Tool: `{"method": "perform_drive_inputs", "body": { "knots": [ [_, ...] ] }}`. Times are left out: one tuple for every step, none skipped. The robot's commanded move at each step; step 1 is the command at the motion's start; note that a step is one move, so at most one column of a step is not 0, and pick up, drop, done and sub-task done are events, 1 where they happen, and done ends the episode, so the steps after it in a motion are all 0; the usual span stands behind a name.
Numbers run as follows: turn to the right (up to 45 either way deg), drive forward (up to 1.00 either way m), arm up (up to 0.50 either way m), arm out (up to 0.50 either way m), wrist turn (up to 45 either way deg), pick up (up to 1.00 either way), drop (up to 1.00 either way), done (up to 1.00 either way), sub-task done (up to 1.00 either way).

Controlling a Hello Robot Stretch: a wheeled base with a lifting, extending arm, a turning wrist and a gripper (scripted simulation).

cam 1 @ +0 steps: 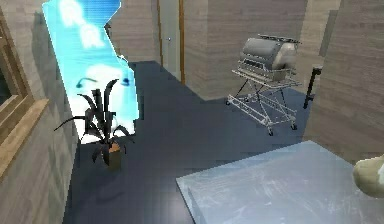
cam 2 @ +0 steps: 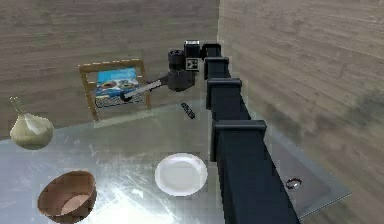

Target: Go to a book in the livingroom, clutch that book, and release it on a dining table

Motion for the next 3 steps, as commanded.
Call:
{"method": "perform_drive_inputs", "body": {
  "knots": [
    [0.0, 0.0, -0.1, 0.0, 0.0, 0.0, 0.0, 0.0, 0.0],
    [0.0, 0.0, -0.32, 0.0, 0.0, 0.0, 0.0, 0.0, 0.0],
    [0.0, 0.0, 0.0, 0.0, 0.0, 0.0, 1.0, 0.0, 0.0]
  ]
}}
